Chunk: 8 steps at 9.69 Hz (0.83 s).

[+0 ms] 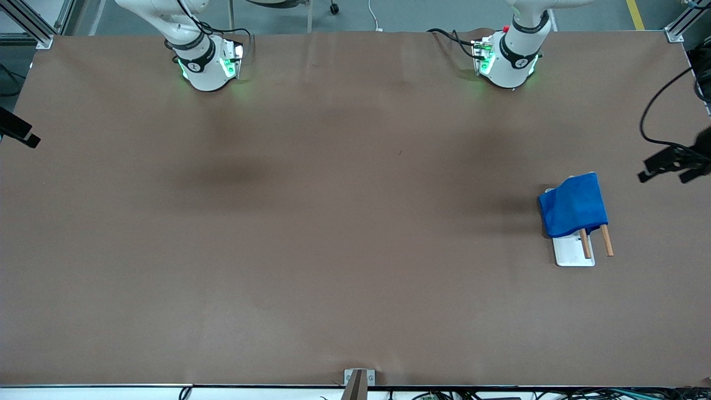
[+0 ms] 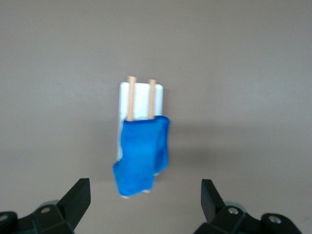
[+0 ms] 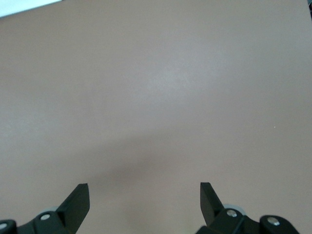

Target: Right arm passes towel to left arm to hang

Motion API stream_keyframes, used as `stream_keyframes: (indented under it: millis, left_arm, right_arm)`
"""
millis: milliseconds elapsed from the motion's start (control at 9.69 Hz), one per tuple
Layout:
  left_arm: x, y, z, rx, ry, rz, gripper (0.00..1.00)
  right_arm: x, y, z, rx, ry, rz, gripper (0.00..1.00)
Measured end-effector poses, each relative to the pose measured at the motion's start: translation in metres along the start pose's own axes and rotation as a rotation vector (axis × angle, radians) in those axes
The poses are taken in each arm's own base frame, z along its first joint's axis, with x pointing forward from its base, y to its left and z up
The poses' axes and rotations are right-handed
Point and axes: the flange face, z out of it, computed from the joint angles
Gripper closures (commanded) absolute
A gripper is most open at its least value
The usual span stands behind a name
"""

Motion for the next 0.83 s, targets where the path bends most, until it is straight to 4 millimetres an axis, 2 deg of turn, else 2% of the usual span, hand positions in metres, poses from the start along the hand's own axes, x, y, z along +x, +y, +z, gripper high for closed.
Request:
stream_keyframes:
  millis: [206, 310, 619, 825]
  left_arm:
    - [-0.004, 0.060, -0.014, 0.073, -0.008, 0.056, 0.00]
    - [-0.004, 0.072, -0.027, 0.077, -0.025, 0.068, 0.00]
    - [0.006, 0.079, -0.099, 0.073, -0.029, 0.065, 0.00]
    - [0.003, 0.092, -0.123, 0.064, -0.021, 0.018, 0.00]
  right_arm:
    - [-0.001, -0.002, -0.013, 0.003, 0.025, -0.004, 0.00]
    - [-0.002, -0.003, -0.012, 0.002, 0.020, -0.006, 0.00]
    - [-0.005, -0.005, -0.010, 0.000, -0.004, -0.012, 0.00]
    - [-0.007, -0.007, -0.009, -0.002, -0.023, -0.016, 0.00]
